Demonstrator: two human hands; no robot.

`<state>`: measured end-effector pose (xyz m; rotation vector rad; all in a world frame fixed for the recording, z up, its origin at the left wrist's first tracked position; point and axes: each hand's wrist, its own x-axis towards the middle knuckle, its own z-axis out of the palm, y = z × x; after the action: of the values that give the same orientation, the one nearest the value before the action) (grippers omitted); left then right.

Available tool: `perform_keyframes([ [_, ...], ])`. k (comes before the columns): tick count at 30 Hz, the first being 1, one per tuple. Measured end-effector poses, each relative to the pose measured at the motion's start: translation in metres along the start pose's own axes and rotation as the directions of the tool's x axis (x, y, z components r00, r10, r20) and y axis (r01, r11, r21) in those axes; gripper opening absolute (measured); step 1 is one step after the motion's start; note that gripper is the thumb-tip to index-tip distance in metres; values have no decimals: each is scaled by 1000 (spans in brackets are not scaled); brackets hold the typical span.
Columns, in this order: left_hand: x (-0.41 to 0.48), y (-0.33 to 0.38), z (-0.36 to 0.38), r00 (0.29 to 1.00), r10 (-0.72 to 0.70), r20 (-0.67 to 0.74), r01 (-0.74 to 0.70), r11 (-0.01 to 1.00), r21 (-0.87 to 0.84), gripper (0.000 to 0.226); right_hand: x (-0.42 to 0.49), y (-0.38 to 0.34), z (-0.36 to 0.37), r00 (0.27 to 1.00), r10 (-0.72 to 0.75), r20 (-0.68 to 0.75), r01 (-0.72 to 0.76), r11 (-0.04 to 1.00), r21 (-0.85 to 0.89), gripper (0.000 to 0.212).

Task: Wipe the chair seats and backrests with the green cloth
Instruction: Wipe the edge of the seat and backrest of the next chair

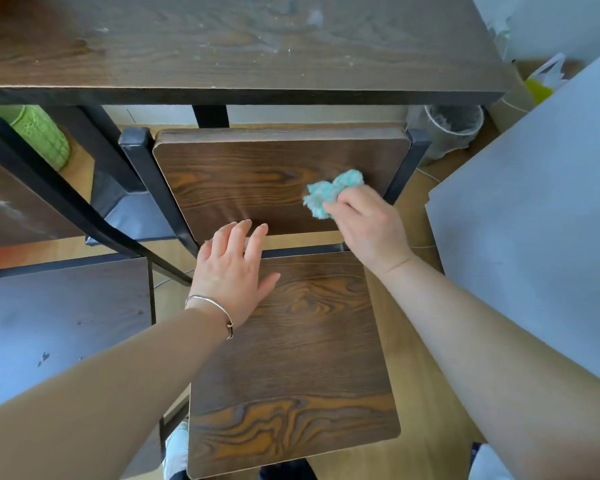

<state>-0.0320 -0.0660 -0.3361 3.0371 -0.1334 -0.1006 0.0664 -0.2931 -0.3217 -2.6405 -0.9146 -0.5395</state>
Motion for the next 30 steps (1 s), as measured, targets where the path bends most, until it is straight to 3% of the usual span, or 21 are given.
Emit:
perform_keyframes([
  [2, 0, 1, 6, 1000, 9, -3, -9, 1000, -16, 76, -26, 3, 22, 990, -7, 143, 13, 999, -36, 21],
  [7, -2, 1, 15, 1000, 23, -10, -23, 999, -28, 76, -39, 6, 32, 973, 74, 219, -61, 996, -66, 20],
  [9, -4, 1, 14, 1000, 25, -3, -25, 999, -28, 76, -27, 3, 14, 967, 180, 182, -172, 983, -60, 5],
  [13, -10, 6, 14, 998, 47, 35, -46, 999, -18, 74, 13, 16, -41, 977, 175, -124, -186, 979, -88, 20],
  [16, -12, 11, 17, 997, 69, 31, -69, 998, -10, 75, 29, 26, -63, 980, 48, -192, -75, 988, -136, 25],
  [20, -13, 13, 26, 997, 79, 5, -79, 996, -35, 78, 18, 29, -49, 970, 17, -244, -42, 994, -99, 29],
  [22, -13, 11, 30, 996, 86, 6, -86, 996, -28, 78, -2, 35, -26, 982, 6, -190, -25, 995, -97, 18],
  [24, -13, 9, 33, 996, 89, 7, -88, 996, -23, 78, -30, 39, 0, 999, 33, -17, -35, 994, -101, 7],
  [27, -11, 7, 36, 996, 84, 17, -83, 996, -22, 78, -67, 42, 32, 958, 158, 238, -129, 983, -134, 21],
  [30, -13, 6, 38, 996, 84, 31, -84, 996, -21, 77, -75, 40, 44, 908, 306, 285, -271, 950, -156, 23],
])
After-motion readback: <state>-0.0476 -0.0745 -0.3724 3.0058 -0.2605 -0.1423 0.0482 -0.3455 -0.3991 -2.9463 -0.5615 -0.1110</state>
